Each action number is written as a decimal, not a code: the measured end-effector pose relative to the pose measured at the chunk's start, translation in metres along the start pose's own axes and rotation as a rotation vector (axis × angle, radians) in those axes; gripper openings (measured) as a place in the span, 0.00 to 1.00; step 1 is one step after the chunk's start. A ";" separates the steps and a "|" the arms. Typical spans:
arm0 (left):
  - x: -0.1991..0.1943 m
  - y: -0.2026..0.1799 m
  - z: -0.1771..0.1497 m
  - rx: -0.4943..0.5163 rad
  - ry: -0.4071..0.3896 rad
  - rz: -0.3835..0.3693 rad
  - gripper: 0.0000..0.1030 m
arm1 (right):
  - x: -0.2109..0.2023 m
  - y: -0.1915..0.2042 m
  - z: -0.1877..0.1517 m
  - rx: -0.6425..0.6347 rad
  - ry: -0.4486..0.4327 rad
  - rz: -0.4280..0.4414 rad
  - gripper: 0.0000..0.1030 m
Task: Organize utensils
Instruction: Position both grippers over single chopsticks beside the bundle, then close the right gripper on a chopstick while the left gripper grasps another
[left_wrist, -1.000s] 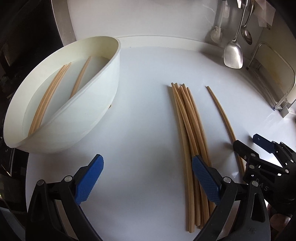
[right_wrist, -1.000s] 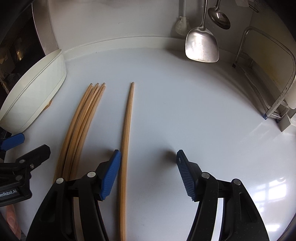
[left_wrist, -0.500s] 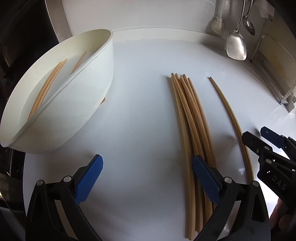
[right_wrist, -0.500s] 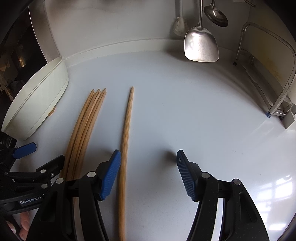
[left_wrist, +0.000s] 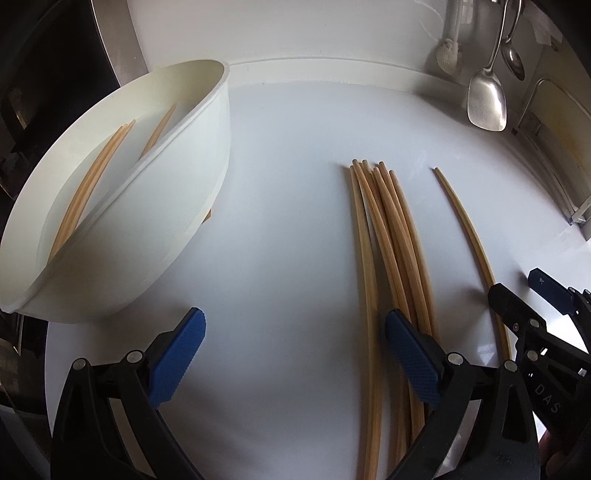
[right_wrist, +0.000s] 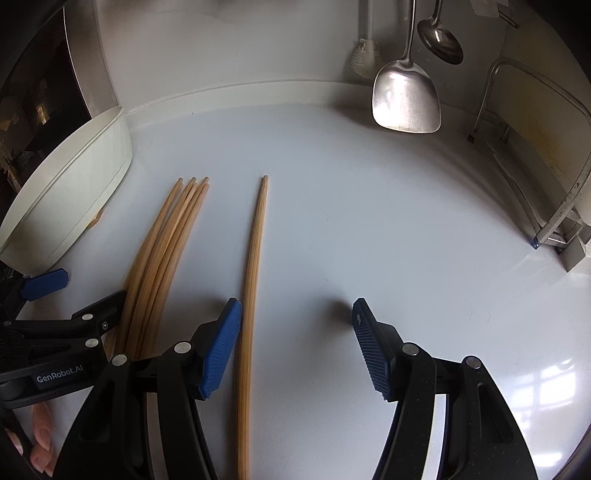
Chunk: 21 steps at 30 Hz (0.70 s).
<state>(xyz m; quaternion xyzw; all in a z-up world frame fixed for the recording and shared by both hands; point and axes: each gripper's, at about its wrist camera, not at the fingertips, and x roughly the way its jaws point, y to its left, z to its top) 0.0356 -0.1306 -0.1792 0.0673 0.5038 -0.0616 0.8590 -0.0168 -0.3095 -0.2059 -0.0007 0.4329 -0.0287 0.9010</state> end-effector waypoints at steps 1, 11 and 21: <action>0.001 0.000 0.001 -0.002 0.001 0.001 0.93 | 0.001 0.002 0.000 -0.012 -0.002 -0.008 0.58; 0.009 0.005 0.005 -0.060 0.012 -0.016 0.94 | -0.003 0.013 -0.004 -0.078 0.001 0.026 0.52; -0.006 0.003 -0.007 -0.024 -0.028 -0.036 0.49 | -0.006 0.017 -0.006 -0.086 -0.001 0.028 0.31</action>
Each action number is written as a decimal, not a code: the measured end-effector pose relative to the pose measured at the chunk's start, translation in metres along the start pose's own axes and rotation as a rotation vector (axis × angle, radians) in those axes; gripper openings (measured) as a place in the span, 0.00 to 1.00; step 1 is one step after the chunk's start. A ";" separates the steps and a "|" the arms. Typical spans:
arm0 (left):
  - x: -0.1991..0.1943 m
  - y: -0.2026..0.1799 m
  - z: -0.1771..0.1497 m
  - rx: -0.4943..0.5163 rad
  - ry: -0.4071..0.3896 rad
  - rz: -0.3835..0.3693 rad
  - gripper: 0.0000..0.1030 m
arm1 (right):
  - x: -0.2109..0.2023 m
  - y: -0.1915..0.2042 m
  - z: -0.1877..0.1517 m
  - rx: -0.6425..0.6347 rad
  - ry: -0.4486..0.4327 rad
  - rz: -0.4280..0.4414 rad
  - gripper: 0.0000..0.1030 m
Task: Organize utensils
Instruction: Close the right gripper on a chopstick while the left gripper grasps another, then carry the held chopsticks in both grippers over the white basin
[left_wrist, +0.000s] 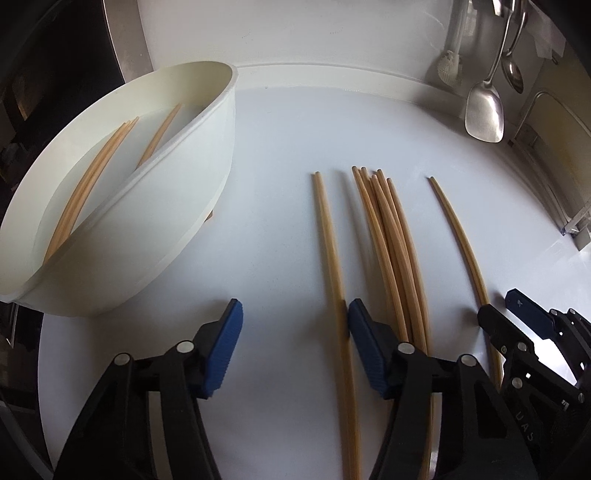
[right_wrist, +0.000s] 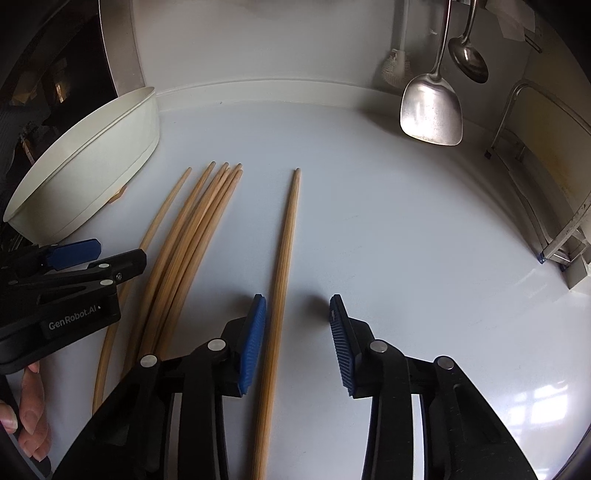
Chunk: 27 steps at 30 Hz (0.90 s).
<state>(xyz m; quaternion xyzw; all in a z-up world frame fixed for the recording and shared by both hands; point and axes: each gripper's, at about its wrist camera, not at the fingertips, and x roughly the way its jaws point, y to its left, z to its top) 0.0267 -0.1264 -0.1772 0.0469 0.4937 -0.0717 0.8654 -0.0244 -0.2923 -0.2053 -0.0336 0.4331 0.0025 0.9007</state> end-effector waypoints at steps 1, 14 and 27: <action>-0.001 -0.001 -0.002 0.006 -0.004 -0.004 0.46 | 0.000 0.001 -0.001 -0.003 0.000 0.000 0.29; -0.007 0.005 -0.009 -0.002 0.027 -0.071 0.07 | -0.003 -0.008 -0.002 0.075 0.014 0.072 0.06; -0.078 0.022 0.012 -0.032 -0.052 -0.057 0.07 | -0.058 -0.005 0.023 0.095 -0.051 0.133 0.06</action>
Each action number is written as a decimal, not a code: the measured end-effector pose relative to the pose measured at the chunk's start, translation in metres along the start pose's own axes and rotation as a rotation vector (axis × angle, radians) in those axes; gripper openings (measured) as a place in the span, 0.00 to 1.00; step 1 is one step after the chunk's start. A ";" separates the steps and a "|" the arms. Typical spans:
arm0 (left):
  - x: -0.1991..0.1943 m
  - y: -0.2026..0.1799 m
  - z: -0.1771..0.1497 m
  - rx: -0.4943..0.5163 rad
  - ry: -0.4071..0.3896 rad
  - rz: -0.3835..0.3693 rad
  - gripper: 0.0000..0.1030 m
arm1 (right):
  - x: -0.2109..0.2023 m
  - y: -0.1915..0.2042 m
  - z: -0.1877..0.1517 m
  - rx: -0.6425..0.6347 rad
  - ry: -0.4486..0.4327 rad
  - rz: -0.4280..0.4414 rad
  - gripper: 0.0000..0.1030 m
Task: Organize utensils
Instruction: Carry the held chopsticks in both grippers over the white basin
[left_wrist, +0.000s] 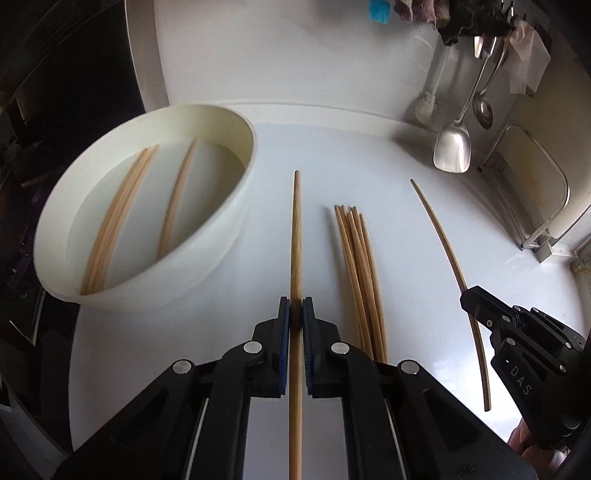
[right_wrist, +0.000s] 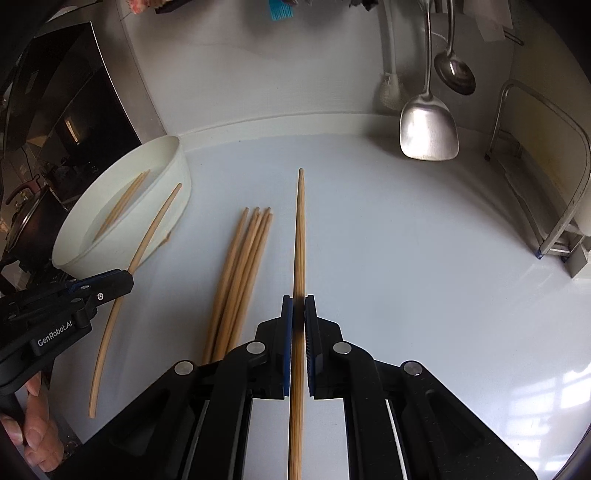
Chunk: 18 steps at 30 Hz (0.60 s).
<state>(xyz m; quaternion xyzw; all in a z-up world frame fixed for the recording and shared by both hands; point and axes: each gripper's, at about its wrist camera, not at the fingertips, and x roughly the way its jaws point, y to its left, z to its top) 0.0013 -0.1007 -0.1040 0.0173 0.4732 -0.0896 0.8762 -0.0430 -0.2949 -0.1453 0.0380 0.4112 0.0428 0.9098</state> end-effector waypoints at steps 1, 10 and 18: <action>-0.008 0.003 0.005 -0.008 -0.009 0.005 0.07 | -0.006 0.003 0.004 -0.006 -0.008 0.006 0.06; -0.072 0.060 0.037 -0.077 -0.107 0.061 0.07 | -0.037 0.056 0.053 -0.088 -0.055 0.066 0.06; -0.082 0.128 0.075 -0.042 -0.137 0.046 0.07 | -0.025 0.131 0.103 -0.074 -0.112 0.096 0.06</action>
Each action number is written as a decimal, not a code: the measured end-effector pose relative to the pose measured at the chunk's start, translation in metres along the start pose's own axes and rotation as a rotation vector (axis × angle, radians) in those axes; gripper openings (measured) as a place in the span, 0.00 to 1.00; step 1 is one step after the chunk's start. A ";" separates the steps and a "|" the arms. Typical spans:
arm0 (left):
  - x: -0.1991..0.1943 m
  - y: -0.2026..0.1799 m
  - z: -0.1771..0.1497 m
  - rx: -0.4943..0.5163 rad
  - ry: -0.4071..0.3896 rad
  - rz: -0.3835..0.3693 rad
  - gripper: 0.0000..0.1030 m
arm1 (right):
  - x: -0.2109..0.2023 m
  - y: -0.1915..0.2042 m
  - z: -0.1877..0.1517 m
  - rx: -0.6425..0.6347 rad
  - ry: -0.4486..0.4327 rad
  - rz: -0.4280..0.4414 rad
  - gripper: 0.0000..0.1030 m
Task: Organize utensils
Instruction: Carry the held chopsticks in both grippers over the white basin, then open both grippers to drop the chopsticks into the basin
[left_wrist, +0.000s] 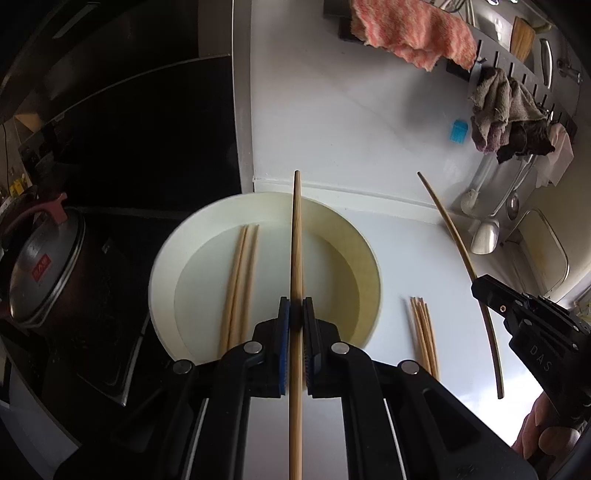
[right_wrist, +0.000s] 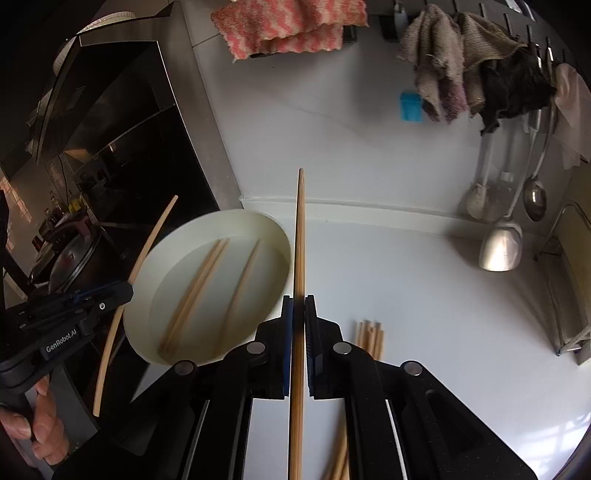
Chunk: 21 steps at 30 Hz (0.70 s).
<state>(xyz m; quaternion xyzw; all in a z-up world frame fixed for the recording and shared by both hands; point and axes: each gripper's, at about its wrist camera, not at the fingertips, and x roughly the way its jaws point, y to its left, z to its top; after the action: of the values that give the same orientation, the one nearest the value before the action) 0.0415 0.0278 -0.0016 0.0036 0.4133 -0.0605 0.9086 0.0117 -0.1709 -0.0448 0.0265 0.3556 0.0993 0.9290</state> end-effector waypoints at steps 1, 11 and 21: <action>0.002 0.007 0.006 0.012 -0.004 -0.002 0.07 | 0.006 0.009 0.006 0.003 0.000 0.005 0.06; 0.067 0.071 0.034 0.050 0.097 -0.062 0.07 | 0.088 0.080 0.028 0.045 0.057 0.028 0.06; 0.130 0.089 0.032 0.070 0.194 -0.097 0.07 | 0.158 0.095 0.022 0.097 0.187 0.012 0.06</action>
<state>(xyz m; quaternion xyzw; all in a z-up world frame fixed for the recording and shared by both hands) 0.1602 0.1002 -0.0825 0.0213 0.4967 -0.1181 0.8596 0.1256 -0.0452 -0.1202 0.0639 0.4450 0.0895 0.8887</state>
